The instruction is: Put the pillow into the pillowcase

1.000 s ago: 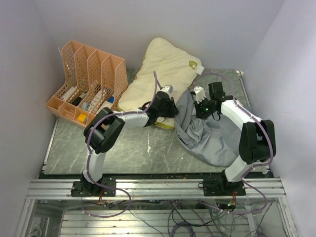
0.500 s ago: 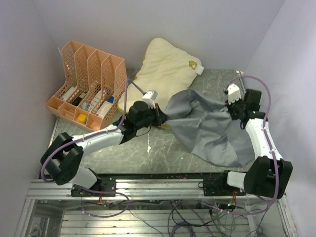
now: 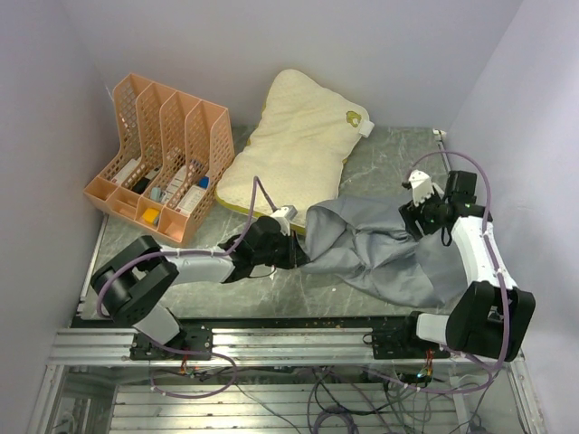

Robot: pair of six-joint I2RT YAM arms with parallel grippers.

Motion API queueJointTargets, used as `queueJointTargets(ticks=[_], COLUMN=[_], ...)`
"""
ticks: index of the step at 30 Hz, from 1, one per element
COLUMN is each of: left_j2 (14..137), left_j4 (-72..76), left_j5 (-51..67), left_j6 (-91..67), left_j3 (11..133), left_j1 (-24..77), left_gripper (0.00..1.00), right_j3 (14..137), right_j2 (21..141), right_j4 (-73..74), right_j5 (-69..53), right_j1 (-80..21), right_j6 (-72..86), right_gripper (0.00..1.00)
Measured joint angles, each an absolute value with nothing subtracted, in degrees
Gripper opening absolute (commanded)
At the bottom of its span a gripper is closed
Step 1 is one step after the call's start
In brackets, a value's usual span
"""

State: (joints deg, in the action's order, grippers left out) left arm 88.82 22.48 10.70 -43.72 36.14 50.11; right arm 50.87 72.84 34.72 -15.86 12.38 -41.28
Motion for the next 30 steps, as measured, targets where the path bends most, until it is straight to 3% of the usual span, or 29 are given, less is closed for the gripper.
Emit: queueJointTargets(ticks=[3,9,17,19,26,30], left_j2=[88.1,85.9,75.7,74.1,69.3,67.4], left_j4=[22.5,20.1,13.6,13.2,9.5,7.6], left_j5=[10.9,10.7,7.1,6.2,3.5,2.0], left_j6=[-43.5,-42.2,-40.3,-40.2,-40.0,-39.2], left_j3=[36.2,36.6,36.6,36.1,33.8,33.8], left_j1=[50.6,51.0,51.2,51.2,51.2,51.2], left_gripper=[0.26,0.34,0.34,0.35,0.34,0.34], right_j3=[56.1,62.8,59.1,58.4,56.9,58.7], right_j2=[72.6,75.5,88.6,90.8,91.4,91.0], right_j4=[39.2,42.2,29.4,26.2,17.8,14.9], right_j5=[-23.0,-36.8,-27.8,-22.8,-9.1,-4.7], right_j1=[12.4,7.0,-14.1,-16.0,-17.6,-17.6], right_j6=[-43.4,-44.0,-34.7,-32.7,-29.3,-28.7], right_gripper=[0.82,0.82,0.82,0.72,0.18,0.0])
